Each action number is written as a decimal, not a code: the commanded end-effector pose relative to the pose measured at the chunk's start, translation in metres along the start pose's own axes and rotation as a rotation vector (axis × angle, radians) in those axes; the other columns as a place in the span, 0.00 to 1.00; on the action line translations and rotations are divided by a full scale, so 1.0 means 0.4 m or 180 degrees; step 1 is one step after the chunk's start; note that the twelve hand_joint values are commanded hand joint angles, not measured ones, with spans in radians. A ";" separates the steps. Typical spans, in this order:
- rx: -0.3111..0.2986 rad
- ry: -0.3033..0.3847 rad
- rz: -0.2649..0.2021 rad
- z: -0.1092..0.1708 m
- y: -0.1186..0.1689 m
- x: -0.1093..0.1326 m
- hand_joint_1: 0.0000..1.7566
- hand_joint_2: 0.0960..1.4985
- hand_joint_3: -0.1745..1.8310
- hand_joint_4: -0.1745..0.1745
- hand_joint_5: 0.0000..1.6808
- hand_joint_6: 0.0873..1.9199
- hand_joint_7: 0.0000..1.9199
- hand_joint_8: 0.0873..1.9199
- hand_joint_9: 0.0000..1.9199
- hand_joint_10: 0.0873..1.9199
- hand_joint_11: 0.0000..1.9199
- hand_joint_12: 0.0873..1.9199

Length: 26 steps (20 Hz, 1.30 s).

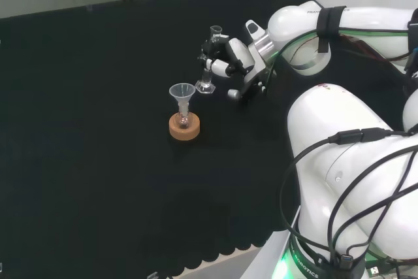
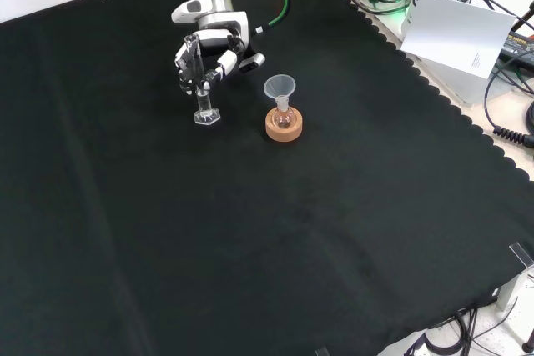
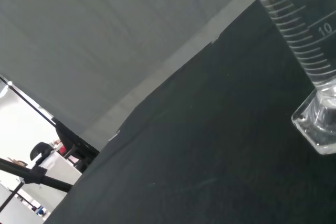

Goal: Pick up the graduated cylinder.

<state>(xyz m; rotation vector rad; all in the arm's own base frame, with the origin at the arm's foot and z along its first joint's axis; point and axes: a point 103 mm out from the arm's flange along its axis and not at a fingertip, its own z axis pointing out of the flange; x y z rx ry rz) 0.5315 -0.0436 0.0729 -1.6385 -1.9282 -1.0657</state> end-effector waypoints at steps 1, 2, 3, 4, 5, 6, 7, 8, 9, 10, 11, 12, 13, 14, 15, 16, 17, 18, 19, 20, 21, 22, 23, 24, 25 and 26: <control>0.0257 -0.0313 -0.0043 -0.059 0.013 0.008 0.61 0.79 0.09 0.22 0.49 0.63 0.58 0.24 0.74 0.00 0.71 0.36; 0.0302 -0.0344 -0.0049 -0.072 0.018 0.010 0.61 0.79 0.09 0.21 0.49 0.62 0.58 0.24 0.74 0.00 0.71 0.36; 0.0335 -0.0409 -0.0042 -0.082 0.022 0.012 0.61 0.79 0.09 0.20 0.49 0.62 0.58 0.24 0.75 0.00 0.72 0.35; 0.0367 -0.0459 -0.0048 -0.095 0.026 0.012 0.61 0.79 0.09 0.20 0.49 0.62 0.58 0.24 0.75 0.00 0.72 0.35; 0.0416 -0.0495 -0.0056 -0.111 0.029 0.013 0.62 0.79 0.09 0.20 0.50 0.62 0.59 0.24 0.75 0.00 0.72 0.35; 0.0464 -0.0524 -0.0060 -0.125 0.032 0.014 0.62 0.79 0.09 0.19 0.50 0.62 0.59 0.24 0.75 0.00 0.72 0.35; 0.0509 -0.0556 -0.0067 -0.135 0.035 0.019 0.62 0.79 0.09 0.19 0.50 0.62 0.59 0.24 0.75 0.00 0.72 0.35; 0.0546 -0.0594 -0.0075 -0.143 0.037 0.024 0.62 0.79 0.09 0.19 0.50 0.62 0.59 0.24 0.75 0.00 0.72 0.35; 0.0603 -0.0626 -0.0080 -0.156 0.038 0.027 0.62 0.79 0.09 0.19 0.50 0.62 0.59 0.24 0.75 0.00 0.72 0.35; 0.0658 -0.0659 -0.0090 -0.168 0.038 0.029 0.62 0.79 0.09 0.18 0.50 0.62 0.59 0.23 0.75 0.00 0.73 0.35; 0.0714 -0.0697 -0.0096 -0.177 0.038 0.034 0.62 0.78 0.09 0.18 0.50 0.62 0.59 0.23 0.75 0.00 0.73 0.34; 0.0767 -0.0720 -0.0105 -0.187 0.036 0.039 0.62 0.78 0.09 0.17 0.50 0.61 0.60 0.22 0.75 0.00 0.73 0.34; 0.0823 -0.0769 -0.0107 -0.196 0.035 0.045 0.62 0.78 0.09 0.17 0.50 0.61 0.60 0.22 0.75 0.00 0.73 0.34; 0.0878 -0.0800 -0.0116 -0.204 0.032 0.052 0.62 0.78 0.09 0.17 0.50 0.61 0.60 0.22 0.75 0.00 0.73 0.34; 0.0936 -0.0838 -0.0113 -0.215 0.029 0.060 0.62 0.78 0.09 0.16 0.50 0.61 0.60 0.22 0.75 0.00 0.73 0.34; 0.0989 -0.0885 -0.0110 -0.225 0.025 0.069 0.62 0.78 0.09 0.16 0.50 0.61 0.60 0.22 0.76 0.00 0.73 0.34; 0.1051 -0.0943 -0.0103 -0.236 0.020 0.078 0.62 0.78 0.09 0.16 0.50 0.61 0.60 0.22 0.76 0.00 0.73 0.34; 0.1109 -0.0987 -0.0099 -0.248 0.014 0.086 0.62 0.78 0.09 0.16 0.50 0.61 0.60 0.22 0.76 0.00 0.73 0.34; 0.1159 -0.1043 -0.0084 -0.256 0.007 0.096 0.62 0.78 0.09 0.15 0.50 0.61 0.60 0.22 0.76 0.00 0.73 0.34; 0.1216 -0.1108 -0.0072 -0.263 -0.002 0.109 0.62 0.78 0.09 0.15 0.50 0.61 0.60 0.22 0.76 0.00 0.73 0.34; 0.1260 -0.1180 -0.0066 -0.270 -0.014 0.123 0.62 0.78 0.09 0.15 0.50 0.61 0.60 0.22 0.76 0.00 0.73 0.34; 0.1303 -0.1238 -0.0052 -0.277 -0.026 0.136 0.62 0.78 0.09 0.15 0.50 0.61 0.60 0.22 0.76 0.00 0.73 0.34; 0.1341 -0.1288 -0.0044 -0.282 -0.037 0.150 0.62 0.78 0.09 0.15 0.50 0.61 0.60 0.22 0.76 0.00 0.73 0.34; 0.1369 -0.1342 -0.0039 -0.289 -0.050 0.162 0.62 0.78 0.09 0.15 0.50 0.61 0.60 0.22 0.76 0.00 0.73 0.34; 0.1390 -0.1384 -0.0033 -0.295 -0.063 0.173 0.62 0.78 0.09 0.15 0.50 0.61 0.60 0.22 0.76 0.00 0.73 0.34; 0.1414 -0.1417 -0.0024 -0.301 -0.075 0.183 0.62 0.78 0.09 0.15 0.50 0.61 0.60 0.22 0.76 0.00 0.73 0.33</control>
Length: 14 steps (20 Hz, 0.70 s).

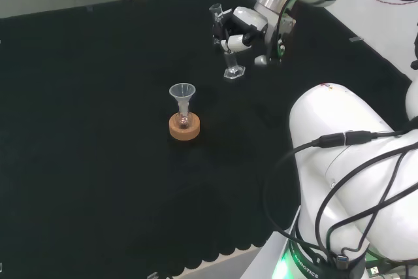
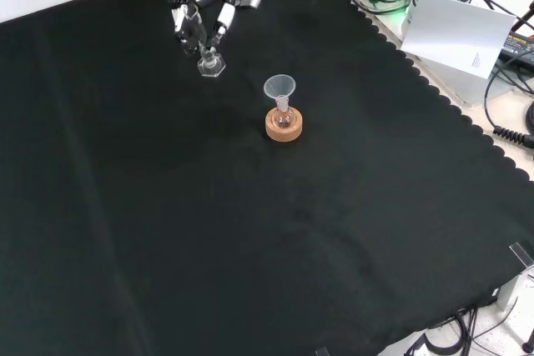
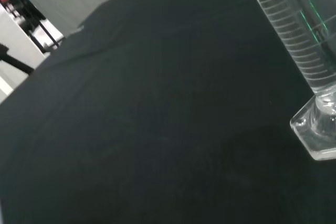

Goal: Pick up the graduated cylinder.

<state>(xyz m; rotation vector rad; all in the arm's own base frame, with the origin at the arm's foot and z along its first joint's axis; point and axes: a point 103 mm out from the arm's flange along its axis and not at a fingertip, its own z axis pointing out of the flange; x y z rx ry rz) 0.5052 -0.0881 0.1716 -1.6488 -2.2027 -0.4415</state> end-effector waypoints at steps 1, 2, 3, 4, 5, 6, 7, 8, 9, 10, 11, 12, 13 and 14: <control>0.0318 -0.0380 0.0117 -0.039 -0.110 0.061 0.62 0.78 0.09 0.15 0.50 0.61 0.60 0.22 0.76 0.00 0.73 0.33; 0.0336 -0.0402 0.0126 -0.042 -0.123 0.069 0.62 0.78 0.09 0.15 0.50 0.61 0.60 0.22 0.76 0.00 0.73 0.33; 0.0354 -0.0428 0.0132 -0.043 -0.136 0.077 0.62 0.78 0.09 0.15 0.50 0.61 0.60 0.22 0.76 0.00 0.73 0.33; 0.0386 -0.0458 0.0139 -0.043 -0.149 0.085 0.62 0.78 0.09 0.15 0.50 0.61 0.60 0.22 0.76 0.00 0.73 0.33; 0.0423 -0.0501 0.0140 -0.041 -0.164 0.093 0.62 0.78 0.09 0.15 0.50 0.61 0.60 0.22 0.76 0.00 0.73 0.33; 0.0458 -0.0533 0.0140 -0.039 -0.179 0.103 0.62 0.78 0.09 0.15 0.50 0.61 0.60 0.22 0.76 0.00 0.73 0.33; 0.0488 -0.0565 0.0138 -0.036 -0.194 0.112 0.62 0.78 0.09 0.15 0.50 0.61 0.60 0.22 0.76 0.00 0.73 0.33; 0.0522 -0.0592 0.0140 -0.031 -0.209 0.122 0.62 0.78 0.09 0.15 0.50 0.61 0.60 0.22 0.76 0.00 0.73 0.33; 0.0555 -0.0606 0.0143 -0.025 -0.225 0.130 0.62 0.78 0.09 0.14 0.50 0.61 0.60 0.22 0.76 0.00 0.73 0.33; 0.0592 -0.0627 0.0147 -0.016 -0.241 0.139 0.62 0.78 0.09 0.14 0.50 0.61 0.60 0.22 0.76 0.00 0.73 0.33; 0.0648 -0.0659 0.0148 -0.006 -0.254 0.147 0.62 0.78 0.09 0.14 0.50 0.61 0.60 0.22 0.76 0.00 0.73 0.33; 0.0706 -0.0689 0.0149 0.003 -0.265 0.155 0.62 0.78 0.09 0.14 0.50 0.61 0.60 0.22 0.76 0.00 0.73 0.33; 0.0739 -0.0685 0.0155 0.010 -0.274 0.157 0.62 0.78 0.09 0.14 0.50 0.61 0.60 0.22 0.76 0.00 0.73 0.33; 0.0781 -0.0667 0.0164 0.017 -0.280 0.159 0.62 0.78 0.09 0.14 0.50 0.61 0.60 0.22 0.76 0.00 0.73 0.33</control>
